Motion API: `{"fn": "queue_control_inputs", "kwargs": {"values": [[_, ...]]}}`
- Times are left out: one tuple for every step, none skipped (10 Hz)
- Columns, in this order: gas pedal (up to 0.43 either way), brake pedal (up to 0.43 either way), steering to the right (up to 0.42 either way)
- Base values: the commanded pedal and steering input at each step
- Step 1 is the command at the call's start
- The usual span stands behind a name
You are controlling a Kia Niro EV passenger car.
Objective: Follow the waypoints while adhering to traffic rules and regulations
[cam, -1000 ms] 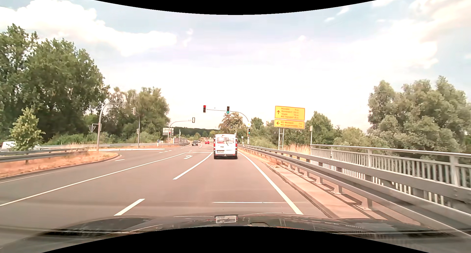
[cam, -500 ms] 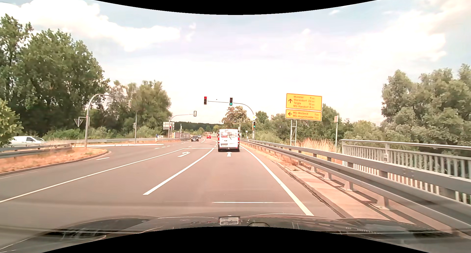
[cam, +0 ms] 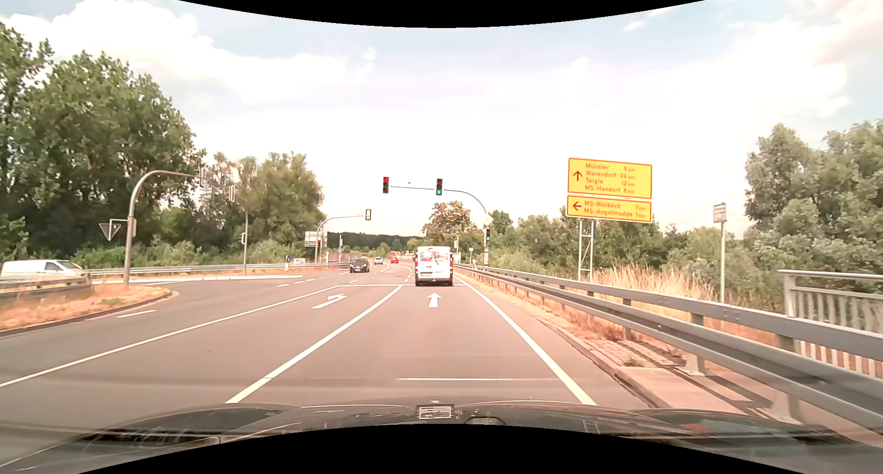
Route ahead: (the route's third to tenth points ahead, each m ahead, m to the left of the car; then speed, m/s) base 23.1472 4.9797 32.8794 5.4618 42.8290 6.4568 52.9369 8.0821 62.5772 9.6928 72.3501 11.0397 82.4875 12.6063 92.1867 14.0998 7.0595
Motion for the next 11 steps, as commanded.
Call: {"fn": "queue_control_inputs", "kwargs": {"values": [[0.228, 0.000, -0.012], [0.228, 0.000, -0.012], [0.228, 0.000, -0.012], [0.228, 0.000, -0.012], [0.228, 0.000, -0.012], [0.228, 0.000, -0.011], [0.228, 0.000, -0.011], [0.228, 0.000, -0.011], [0.228, 0.000, -0.011], [0.228, 0.000, -0.011], [0.228, 0.000, -0.010]]}}
